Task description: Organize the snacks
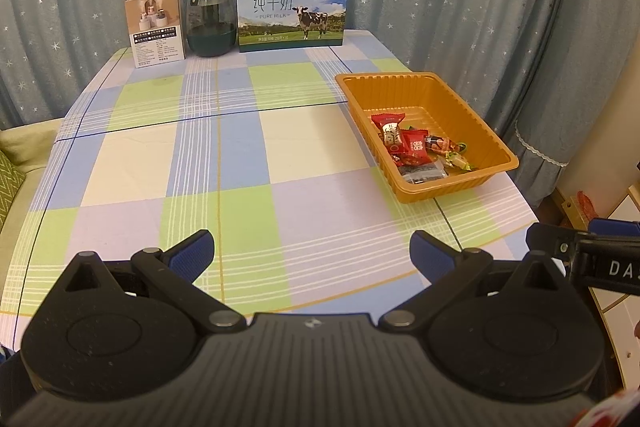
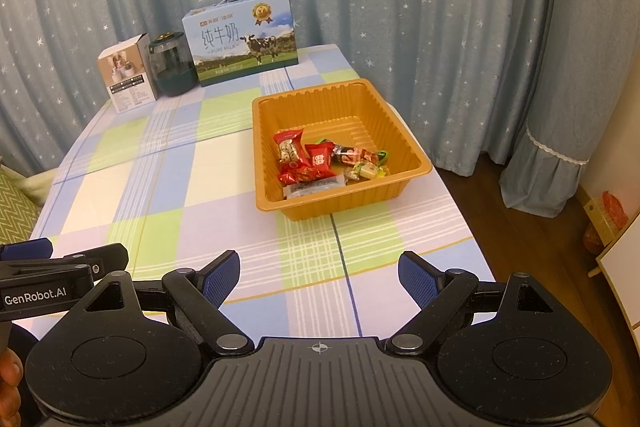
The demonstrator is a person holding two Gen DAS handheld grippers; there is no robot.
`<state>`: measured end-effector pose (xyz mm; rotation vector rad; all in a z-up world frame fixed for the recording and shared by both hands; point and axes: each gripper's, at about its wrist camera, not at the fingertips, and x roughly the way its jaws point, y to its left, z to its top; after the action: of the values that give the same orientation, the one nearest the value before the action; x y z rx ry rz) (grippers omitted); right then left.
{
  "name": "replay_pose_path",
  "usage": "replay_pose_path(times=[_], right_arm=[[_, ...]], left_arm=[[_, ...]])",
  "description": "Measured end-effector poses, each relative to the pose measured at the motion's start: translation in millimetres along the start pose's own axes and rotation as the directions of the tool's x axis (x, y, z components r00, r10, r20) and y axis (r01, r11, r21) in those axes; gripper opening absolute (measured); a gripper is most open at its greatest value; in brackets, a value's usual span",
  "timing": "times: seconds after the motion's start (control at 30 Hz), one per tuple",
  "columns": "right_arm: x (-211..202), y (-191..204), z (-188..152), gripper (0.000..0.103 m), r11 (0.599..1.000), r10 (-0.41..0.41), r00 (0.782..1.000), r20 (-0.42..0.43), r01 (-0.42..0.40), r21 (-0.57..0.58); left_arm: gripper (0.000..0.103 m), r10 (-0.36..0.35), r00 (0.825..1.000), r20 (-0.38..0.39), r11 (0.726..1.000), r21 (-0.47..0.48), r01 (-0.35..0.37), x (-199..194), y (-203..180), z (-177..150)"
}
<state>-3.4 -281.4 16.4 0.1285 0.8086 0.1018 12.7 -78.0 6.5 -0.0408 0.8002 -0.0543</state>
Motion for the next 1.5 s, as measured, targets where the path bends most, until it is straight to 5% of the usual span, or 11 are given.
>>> replay_pose_path(times=[1.5], right_arm=[[0.8, -1.9, 2.7, 0.086, 1.000, 0.001, 1.000, 0.000, -0.001, 0.009]], left_arm=[[0.103, 0.001, 1.000, -0.002, 1.000, 0.006, -0.001, 0.0, -0.4, 0.3]])
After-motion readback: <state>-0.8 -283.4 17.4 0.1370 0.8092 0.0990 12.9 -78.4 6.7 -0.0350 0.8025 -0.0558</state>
